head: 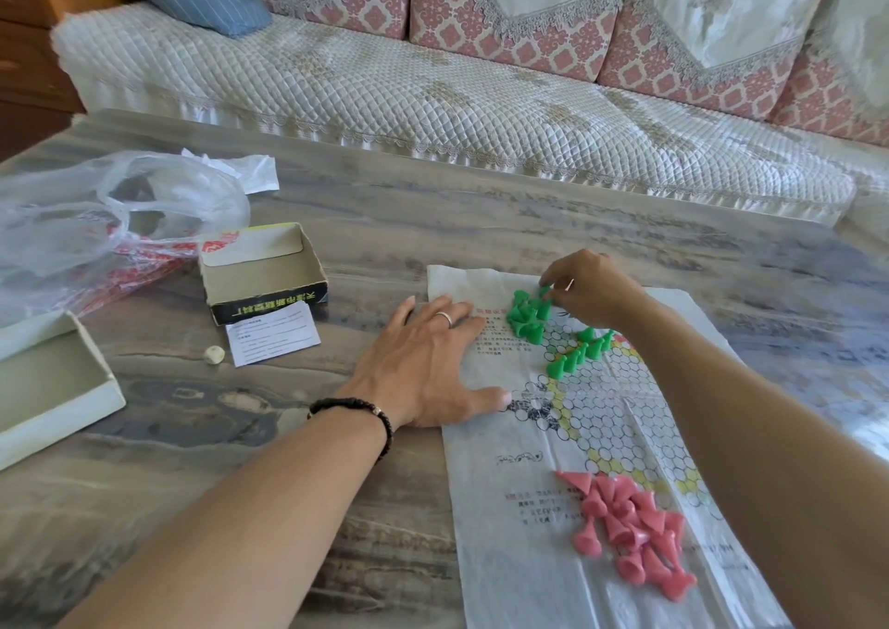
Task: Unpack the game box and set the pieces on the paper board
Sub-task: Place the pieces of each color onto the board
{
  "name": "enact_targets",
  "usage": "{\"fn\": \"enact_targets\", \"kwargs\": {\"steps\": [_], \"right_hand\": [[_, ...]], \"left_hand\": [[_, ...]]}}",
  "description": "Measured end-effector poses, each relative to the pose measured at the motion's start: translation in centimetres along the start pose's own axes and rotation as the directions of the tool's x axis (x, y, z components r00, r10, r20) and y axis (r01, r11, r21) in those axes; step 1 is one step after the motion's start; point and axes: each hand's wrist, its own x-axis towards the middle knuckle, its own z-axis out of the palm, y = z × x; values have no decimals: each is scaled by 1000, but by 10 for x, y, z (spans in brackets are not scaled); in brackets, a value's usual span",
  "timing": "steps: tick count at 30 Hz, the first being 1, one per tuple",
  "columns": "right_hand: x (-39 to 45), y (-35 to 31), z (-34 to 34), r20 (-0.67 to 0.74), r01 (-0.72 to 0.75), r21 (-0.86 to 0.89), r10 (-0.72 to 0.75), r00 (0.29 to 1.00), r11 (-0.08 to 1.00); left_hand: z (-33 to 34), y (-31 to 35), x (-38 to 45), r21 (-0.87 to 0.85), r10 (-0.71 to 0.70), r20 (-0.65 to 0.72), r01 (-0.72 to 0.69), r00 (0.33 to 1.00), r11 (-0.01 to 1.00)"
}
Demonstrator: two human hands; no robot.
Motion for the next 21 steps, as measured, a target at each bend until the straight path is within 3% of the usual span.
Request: {"fn": "enact_targets", "kwargs": {"steps": [5, 9, 14, 21], "right_hand": [[-7, 6, -4, -106, -73, 56, 78, 991, 996], [-20, 7, -19, -167, -41, 35, 47, 985, 999], [-31, 6, -34, -126, -21, -27, 17, 992, 999], [-52, -12, -57, -136, 5, 138, 14, 991, 990]], "left_hand": [[0, -1, 0, 3, 4, 4, -4, 1000, 1000], [0, -1, 0, 6, 0, 11, 0, 1000, 1000], [0, 0, 0, 9, -4, 16, 4, 1000, 1000], [0, -1, 0, 9, -2, 23, 1, 1000, 1000]]}}
